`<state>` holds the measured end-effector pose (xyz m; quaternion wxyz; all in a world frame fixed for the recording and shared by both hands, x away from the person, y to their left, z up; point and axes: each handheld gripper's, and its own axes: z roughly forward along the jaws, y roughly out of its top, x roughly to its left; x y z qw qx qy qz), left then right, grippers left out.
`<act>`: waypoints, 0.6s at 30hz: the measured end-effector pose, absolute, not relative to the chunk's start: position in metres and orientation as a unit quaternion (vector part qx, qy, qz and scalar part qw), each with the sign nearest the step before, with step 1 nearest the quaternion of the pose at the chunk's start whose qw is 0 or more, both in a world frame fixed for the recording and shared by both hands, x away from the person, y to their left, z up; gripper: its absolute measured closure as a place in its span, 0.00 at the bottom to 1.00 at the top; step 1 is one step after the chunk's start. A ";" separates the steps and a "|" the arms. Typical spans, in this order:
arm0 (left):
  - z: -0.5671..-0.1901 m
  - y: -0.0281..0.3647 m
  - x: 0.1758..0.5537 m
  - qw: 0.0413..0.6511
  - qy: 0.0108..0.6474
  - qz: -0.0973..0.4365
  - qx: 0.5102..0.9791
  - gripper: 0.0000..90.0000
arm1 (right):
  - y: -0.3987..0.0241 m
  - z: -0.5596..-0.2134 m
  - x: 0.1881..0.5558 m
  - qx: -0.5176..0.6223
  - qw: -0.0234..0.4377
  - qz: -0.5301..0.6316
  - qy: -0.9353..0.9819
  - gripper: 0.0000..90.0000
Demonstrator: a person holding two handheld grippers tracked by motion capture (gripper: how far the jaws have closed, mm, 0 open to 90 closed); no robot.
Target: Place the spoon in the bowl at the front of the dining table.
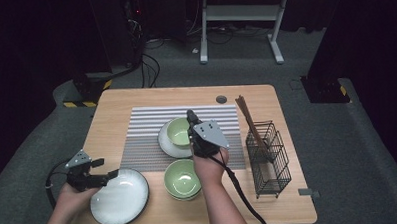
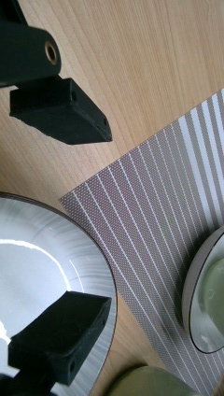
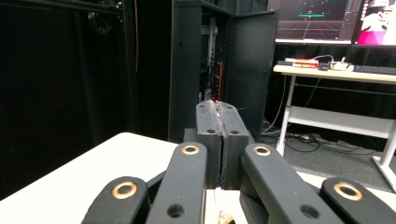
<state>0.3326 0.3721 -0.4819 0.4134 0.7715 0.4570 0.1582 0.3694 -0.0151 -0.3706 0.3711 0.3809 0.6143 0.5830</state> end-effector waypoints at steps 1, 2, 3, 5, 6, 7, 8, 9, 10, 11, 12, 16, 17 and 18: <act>-0.482 0.372 0.333 0.414 0.457 0.158 0.771 0.20 | -0.014 -0.371 0.370 0.379 0.372 0.582 0.616 0.99; -0.482 0.372 0.333 0.414 0.457 0.157 0.771 0.20 | -0.012 -0.372 0.372 0.380 0.370 0.581 0.617 0.99; -0.482 0.373 0.333 0.413 0.457 0.158 0.772 0.20 | -0.011 -0.373 0.373 0.381 0.368 0.580 0.619 0.99; -0.483 0.373 0.333 0.414 0.457 0.157 0.772 0.20 | -0.009 -0.376 0.375 0.380 0.367 0.578 0.621 0.99; -0.483 0.374 0.333 0.413 0.457 0.158 0.772 0.20 | -0.008 -0.377 0.376 0.383 0.365 0.577 0.622 0.99; -0.483 0.374 0.333 0.414 0.458 0.156 0.771 0.20 | -0.007 -0.378 0.377 0.382 0.365 0.576 0.624 0.99; -0.482 0.375 0.333 0.415 0.458 0.156 0.770 0.20 | -0.006 -0.379 0.378 0.383 0.363 0.576 0.624 0.99; -0.482 0.375 0.333 0.415 0.458 0.157 0.770 0.20 | -0.005 -0.381 0.379 0.383 0.363 0.575 0.625 0.99; -0.482 0.375 0.332 0.416 0.459 0.157 0.769 0.20 | -0.005 -0.382 0.380 0.382 0.363 0.574 0.626 0.99; -0.482 0.376 0.332 0.416 0.459 0.157 0.769 0.20 | -0.004 -0.383 0.380 0.382 0.362 0.573 0.628 0.99; -0.482 0.376 0.332 0.416 0.459 0.157 0.769 0.20 | -0.003 -0.384 0.381 0.383 0.361 0.573 0.628 0.99; -0.484 0.377 0.333 0.414 0.460 0.156 0.770 0.20 | -0.004 -0.390 0.383 0.387 0.358 0.569 0.631 0.99; -0.484 0.377 0.333 0.413 0.460 0.156 0.770 0.20 | -0.004 -0.391 0.383 0.388 0.357 0.569 0.631 0.99; -0.483 0.377 0.333 0.413 0.459 0.156 0.771 0.20 | -0.005 -0.392 0.384 0.389 0.356 0.568 0.632 0.99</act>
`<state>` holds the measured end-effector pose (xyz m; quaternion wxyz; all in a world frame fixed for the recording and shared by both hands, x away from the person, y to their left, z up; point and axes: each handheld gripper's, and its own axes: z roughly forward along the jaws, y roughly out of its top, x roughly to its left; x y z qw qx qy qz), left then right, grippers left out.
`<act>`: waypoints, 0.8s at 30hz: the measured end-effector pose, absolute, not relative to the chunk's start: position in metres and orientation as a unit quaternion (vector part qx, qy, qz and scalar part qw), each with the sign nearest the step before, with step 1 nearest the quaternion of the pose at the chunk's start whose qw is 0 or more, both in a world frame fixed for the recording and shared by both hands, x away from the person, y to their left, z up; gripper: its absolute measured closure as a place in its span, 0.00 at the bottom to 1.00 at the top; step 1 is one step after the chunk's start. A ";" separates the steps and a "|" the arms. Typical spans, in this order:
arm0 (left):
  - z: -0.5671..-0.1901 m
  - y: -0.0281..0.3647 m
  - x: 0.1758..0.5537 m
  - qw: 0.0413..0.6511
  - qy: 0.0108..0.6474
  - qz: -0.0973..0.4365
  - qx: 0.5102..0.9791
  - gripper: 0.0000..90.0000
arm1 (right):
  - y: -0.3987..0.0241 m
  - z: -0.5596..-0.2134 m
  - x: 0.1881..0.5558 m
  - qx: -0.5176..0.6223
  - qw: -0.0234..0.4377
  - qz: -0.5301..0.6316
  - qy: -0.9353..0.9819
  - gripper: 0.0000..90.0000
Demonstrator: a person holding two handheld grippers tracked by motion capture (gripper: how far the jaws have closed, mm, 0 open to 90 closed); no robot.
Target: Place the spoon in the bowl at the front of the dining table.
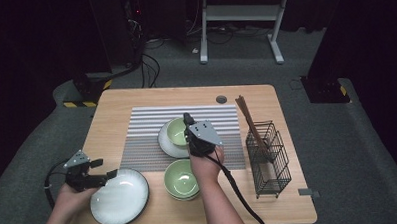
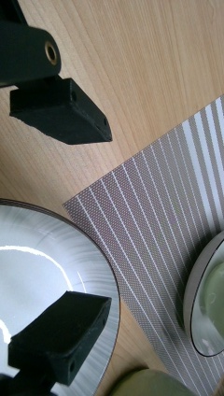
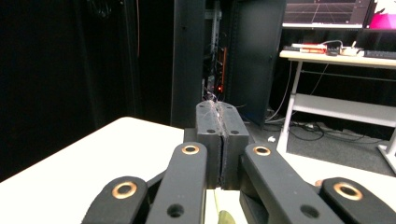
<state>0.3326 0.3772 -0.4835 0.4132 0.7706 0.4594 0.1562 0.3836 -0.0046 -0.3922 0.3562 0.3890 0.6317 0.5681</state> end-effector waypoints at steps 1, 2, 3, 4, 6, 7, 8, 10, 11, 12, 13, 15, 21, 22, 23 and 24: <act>-0.483 0.377 0.333 0.413 0.459 0.158 0.770 0.20 | -0.005 -0.393 0.384 0.389 0.357 0.567 0.633 0.99; -0.483 0.377 0.332 0.415 0.461 0.156 0.769 0.20 | -0.006 -0.395 0.384 0.391 0.356 0.566 0.633 0.99; -0.483 0.377 0.332 0.415 0.461 0.156 0.769 0.20 | -0.006 -0.396 0.385 0.393 0.353 0.566 0.632 0.99; -0.483 0.377 0.332 0.415 0.461 0.156 0.769 0.20 | -0.007 -0.397 0.385 0.393 0.353 0.565 0.633 0.99; -0.483 0.377 0.332 0.414 0.459 0.157 0.770 0.20 | -0.007 -0.398 0.386 0.393 0.353 0.564 0.635 0.99; -0.484 0.377 0.333 0.414 0.460 0.155 0.770 0.20 | -0.008 -0.399 0.386 0.395 0.352 0.564 0.634 0.99; -0.484 0.377 0.333 0.414 0.461 0.154 0.769 0.20 | -0.008 -0.400 0.386 0.395 0.352 0.563 0.635 0.99; -0.484 0.377 0.333 0.414 0.461 0.154 0.769 0.20 | -0.008 -0.401 0.386 0.395 0.350 0.563 0.636 0.99; -0.484 0.377 0.333 0.414 0.461 0.154 0.769 0.20 | -0.008 -0.402 0.386 0.394 0.349 0.562 0.638 0.99; -0.484 0.377 0.333 0.414 0.461 0.153 0.769 0.20 | -0.008 -0.403 0.387 0.393 0.350 0.562 0.638 0.99; -0.484 0.377 0.333 0.414 0.461 0.153 0.770 0.20 | -0.008 -0.404 0.386 0.395 0.349 0.561 0.638 0.99; -0.485 0.377 0.333 0.414 0.461 0.153 0.770 0.20 | -0.009 -0.406 0.387 0.395 0.347 0.561 0.639 0.99; -0.485 0.377 0.334 0.414 0.461 0.153 0.770 0.20 | -0.010 -0.411 0.386 0.400 0.341 0.558 0.642 0.99; -0.485 0.377 0.334 0.414 0.462 0.152 0.770 0.20 | -0.010 -0.412 0.386 0.400 0.341 0.557 0.643 0.99; -0.485 0.377 0.334 0.414 0.462 0.153 0.770 0.20 | -0.010 -0.413 0.386 0.399 0.341 0.557 0.643 0.99; -0.485 0.377 0.334 0.413 0.461 0.153 0.770 0.20 | -0.010 -0.413 0.385 0.398 0.341 0.556 0.645 0.99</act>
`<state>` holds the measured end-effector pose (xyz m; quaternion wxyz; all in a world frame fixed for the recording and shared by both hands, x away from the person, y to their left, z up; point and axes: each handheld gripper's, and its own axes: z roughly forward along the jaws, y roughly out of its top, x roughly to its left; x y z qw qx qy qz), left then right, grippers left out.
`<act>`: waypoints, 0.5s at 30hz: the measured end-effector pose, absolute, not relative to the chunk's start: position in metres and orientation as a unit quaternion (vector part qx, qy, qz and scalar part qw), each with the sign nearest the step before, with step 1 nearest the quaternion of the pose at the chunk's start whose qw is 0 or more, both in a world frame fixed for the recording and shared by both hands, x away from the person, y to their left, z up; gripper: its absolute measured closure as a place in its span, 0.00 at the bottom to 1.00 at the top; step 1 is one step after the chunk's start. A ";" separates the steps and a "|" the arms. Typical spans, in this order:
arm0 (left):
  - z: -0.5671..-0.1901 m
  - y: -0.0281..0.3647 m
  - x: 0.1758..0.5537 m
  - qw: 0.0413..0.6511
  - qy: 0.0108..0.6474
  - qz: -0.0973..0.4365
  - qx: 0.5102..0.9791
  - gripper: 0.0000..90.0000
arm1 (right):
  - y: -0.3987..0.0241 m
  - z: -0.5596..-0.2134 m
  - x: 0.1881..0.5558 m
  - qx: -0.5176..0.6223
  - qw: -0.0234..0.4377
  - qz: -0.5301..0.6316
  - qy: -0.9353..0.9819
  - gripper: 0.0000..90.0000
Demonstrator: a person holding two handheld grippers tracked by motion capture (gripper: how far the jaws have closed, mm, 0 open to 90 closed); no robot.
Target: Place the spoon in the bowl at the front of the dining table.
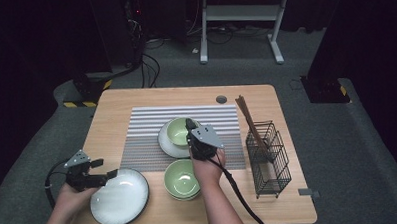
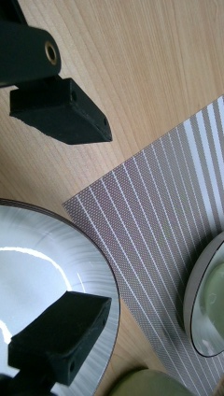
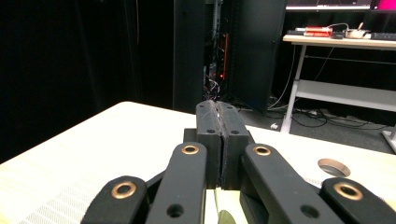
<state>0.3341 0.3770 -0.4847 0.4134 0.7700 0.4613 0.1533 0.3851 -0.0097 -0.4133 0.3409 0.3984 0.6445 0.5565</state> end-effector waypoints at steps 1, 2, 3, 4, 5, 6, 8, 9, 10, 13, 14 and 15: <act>-0.485 0.377 0.334 0.413 0.461 0.153 0.770 0.20 | -0.010 -0.414 0.385 0.399 0.340 0.556 0.645 0.99; -0.485 0.377 0.334 0.414 0.462 0.153 0.769 0.20 | -0.010 -0.414 0.384 0.398 0.340 0.555 0.646 0.99; -0.485 0.377 0.334 0.414 0.462 0.153 0.769 0.20 | -0.010 -0.415 0.384 0.397 0.341 0.555 0.646 0.99; -0.485 0.377 0.334 0.414 0.463 0.152 0.769 0.20 | -0.010 -0.416 0.384 0.397 0.340 0.554 0.648 0.99; -0.485 0.377 0.334 0.414 0.463 0.152 0.769 0.20 | -0.011 -0.417 0.383 0.397 0.339 0.554 0.649 0.99; -0.485 0.377 0.334 0.413 0.464 0.152 0.769 0.20 | -0.011 -0.418 0.383 0.397 0.337 0.554 0.649 0.99; -0.485 0.378 0.335 0.413 0.463 0.153 0.769 0.20 | -0.011 -0.420 0.381 0.397 0.336 0.553 0.651 0.98; -0.485 0.378 0.335 0.413 0.463 0.153 0.769 0.20 | -0.011 -0.420 0.381 0.397 0.336 0.552 0.652 0.98; -0.485 0.378 0.335 0.412 0.463 0.153 0.770 0.20 | -0.012 -0.421 0.380 0.396 0.336 0.552 0.653 0.98; -0.485 0.377 0.335 0.412 0.463 0.153 0.770 0.20 | -0.012 -0.423 0.378 0.394 0.336 0.549 0.656 0.98; -0.485 0.377 0.335 0.412 0.463 0.154 0.770 0.20 | -0.012 -0.423 0.377 0.393 0.335 0.549 0.657 0.98; -0.485 0.378 0.335 0.412 0.463 0.153 0.770 0.20 | -0.012 -0.424 0.376 0.392 0.336 0.548 0.658 0.98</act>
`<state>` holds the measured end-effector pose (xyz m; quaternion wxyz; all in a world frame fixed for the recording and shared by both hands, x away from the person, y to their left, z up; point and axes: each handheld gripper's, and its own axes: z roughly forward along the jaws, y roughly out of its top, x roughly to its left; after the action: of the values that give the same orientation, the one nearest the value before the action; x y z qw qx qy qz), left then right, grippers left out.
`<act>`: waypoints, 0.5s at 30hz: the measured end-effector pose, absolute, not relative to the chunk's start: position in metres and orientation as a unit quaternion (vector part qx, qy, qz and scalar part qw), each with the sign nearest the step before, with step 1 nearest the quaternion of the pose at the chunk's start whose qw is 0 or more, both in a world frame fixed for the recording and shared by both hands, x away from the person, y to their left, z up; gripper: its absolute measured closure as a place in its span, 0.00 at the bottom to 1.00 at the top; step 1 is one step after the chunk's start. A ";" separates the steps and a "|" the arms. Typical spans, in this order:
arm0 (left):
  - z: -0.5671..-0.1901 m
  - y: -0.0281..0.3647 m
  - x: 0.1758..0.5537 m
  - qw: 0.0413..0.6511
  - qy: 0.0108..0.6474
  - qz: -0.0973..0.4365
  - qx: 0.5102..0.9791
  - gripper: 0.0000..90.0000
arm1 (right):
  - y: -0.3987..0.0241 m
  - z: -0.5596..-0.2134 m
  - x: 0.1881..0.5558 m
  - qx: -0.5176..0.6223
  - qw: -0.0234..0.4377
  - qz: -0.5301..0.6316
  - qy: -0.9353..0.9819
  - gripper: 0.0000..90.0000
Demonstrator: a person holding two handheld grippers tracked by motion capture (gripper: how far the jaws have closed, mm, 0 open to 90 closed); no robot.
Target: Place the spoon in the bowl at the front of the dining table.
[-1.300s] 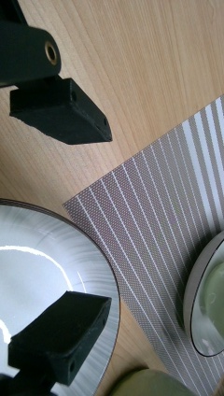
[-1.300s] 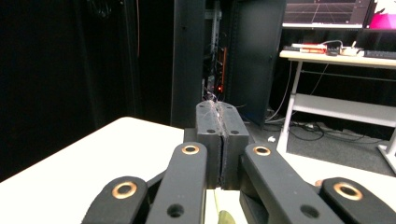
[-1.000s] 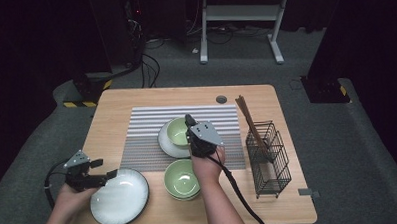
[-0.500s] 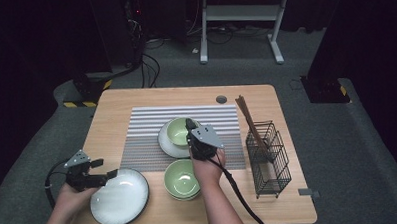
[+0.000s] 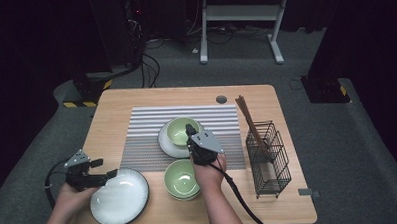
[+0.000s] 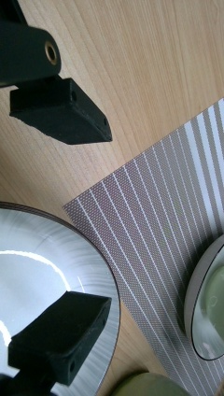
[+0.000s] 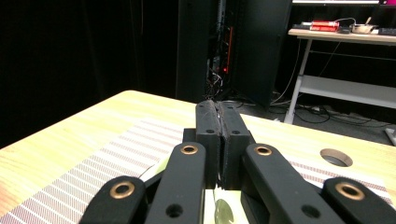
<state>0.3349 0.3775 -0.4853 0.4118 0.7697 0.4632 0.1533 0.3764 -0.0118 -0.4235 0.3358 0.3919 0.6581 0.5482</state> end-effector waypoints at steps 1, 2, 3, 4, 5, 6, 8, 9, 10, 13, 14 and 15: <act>-0.485 0.378 0.335 0.412 0.463 0.153 0.770 0.20 | -0.012 -0.424 0.376 0.392 0.336 0.548 0.659 0.98; -0.486 0.377 0.335 0.411 0.464 0.152 0.770 0.20 | -0.012 -0.425 0.375 0.391 0.335 0.547 0.660 0.98; -0.486 0.378 0.335 0.410 0.464 0.152 0.770 0.20 | -0.012 -0.425 0.374 0.390 0.335 0.546 0.662 0.97; -0.486 0.378 0.335 0.410 0.464 0.153 0.771 0.20 | -0.013 -0.426 0.372 0.389 0.334 0.545 0.664 0.97; -0.486 0.378 0.336 0.409 0.464 0.153 0.771 0.20 | -0.013 -0.427 0.371 0.387 0.334 0.543 0.666 0.96; -0.486 0.378 0.336 0.409 0.464 0.153 0.771 0.20 | -0.013 -0.428 0.370 0.385 0.334 0.541 0.669 0.96; -0.486 0.377 0.335 0.409 0.465 0.152 0.770 0.20 | -0.014 -0.430 0.367 0.384 0.333 0.538 0.673 0.96; -0.486 0.377 0.335 0.409 0.466 0.151 0.770 0.20 | -0.015 -0.431 0.366 0.383 0.332 0.537 0.674 0.95; -0.486 0.377 0.335 0.409 0.466 0.151 0.770 0.20 | -0.016 -0.431 0.365 0.382 0.333 0.536 0.676 0.95; -0.486 0.376 0.336 0.408 0.465 0.152 0.771 0.20 | -0.019 -0.433 0.362 0.383 0.331 0.534 0.677 0.95; -0.486 0.376 0.336 0.408 0.465 0.152 0.771 0.20 | -0.020 -0.433 0.362 0.383 0.331 0.534 0.677 0.94; -0.486 0.375 0.336 0.408 0.466 0.152 0.770 0.20 | -0.021 -0.434 0.361 0.384 0.330 0.533 0.678 0.94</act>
<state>0.3356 0.3751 -0.4861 0.4080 0.7705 0.4657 0.1517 0.3608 -0.0213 -0.4336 0.3299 0.3841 0.6775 0.5334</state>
